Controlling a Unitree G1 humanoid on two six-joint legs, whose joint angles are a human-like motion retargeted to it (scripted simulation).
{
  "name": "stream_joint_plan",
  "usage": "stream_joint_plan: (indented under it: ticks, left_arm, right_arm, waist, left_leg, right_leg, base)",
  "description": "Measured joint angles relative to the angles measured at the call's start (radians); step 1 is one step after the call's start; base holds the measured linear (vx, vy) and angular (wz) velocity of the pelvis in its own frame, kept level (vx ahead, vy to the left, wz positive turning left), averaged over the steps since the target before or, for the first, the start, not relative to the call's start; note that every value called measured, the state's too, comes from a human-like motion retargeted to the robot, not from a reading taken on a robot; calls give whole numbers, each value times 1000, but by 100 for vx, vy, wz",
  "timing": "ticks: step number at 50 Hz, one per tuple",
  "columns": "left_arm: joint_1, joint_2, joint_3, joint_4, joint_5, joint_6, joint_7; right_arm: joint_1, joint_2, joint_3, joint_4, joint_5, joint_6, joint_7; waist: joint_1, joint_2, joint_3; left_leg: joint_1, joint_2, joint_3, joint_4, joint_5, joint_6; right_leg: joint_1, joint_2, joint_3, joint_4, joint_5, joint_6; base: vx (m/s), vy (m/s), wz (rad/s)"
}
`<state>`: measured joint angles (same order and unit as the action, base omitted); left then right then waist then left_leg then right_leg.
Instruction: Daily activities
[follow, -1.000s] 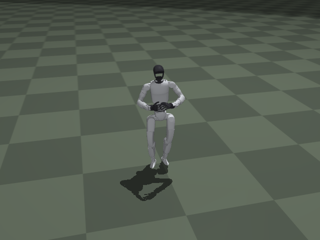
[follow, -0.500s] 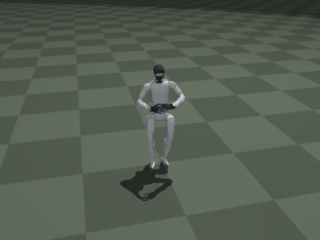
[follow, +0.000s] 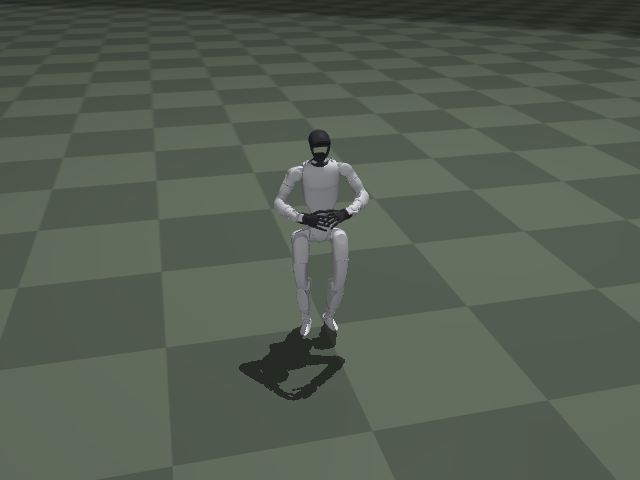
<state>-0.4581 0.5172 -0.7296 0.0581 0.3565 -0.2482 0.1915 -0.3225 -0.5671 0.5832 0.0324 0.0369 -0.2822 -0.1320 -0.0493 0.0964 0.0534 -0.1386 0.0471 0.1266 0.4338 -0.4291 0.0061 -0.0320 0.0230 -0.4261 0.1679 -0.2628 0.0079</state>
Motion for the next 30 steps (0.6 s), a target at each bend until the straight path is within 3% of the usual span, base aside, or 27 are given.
stream_joint_plan:
  ticks: [17,30]
  left_arm:
    - [135,-40,174,22,-125,17,-57]
    - [224,-37,224,84,-152,11,-53]
  right_arm:
    - [52,-17,-147,-86,-40,9,-5]
    - [88,-79,-263,-206,-113,-30,-73]
  waist:
    - [8,7,4]
    - [7,6,3]
  left_leg:
    - [-33,25,-14,74,-29,0]
    - [-45,37,-12,102,-41,5]
  right_leg:
    - [1,22,2,1,-1,-10]
    - [3,33,11,-5,2,-8]
  base:
    - [0,0,0]
    - [0,0,0]
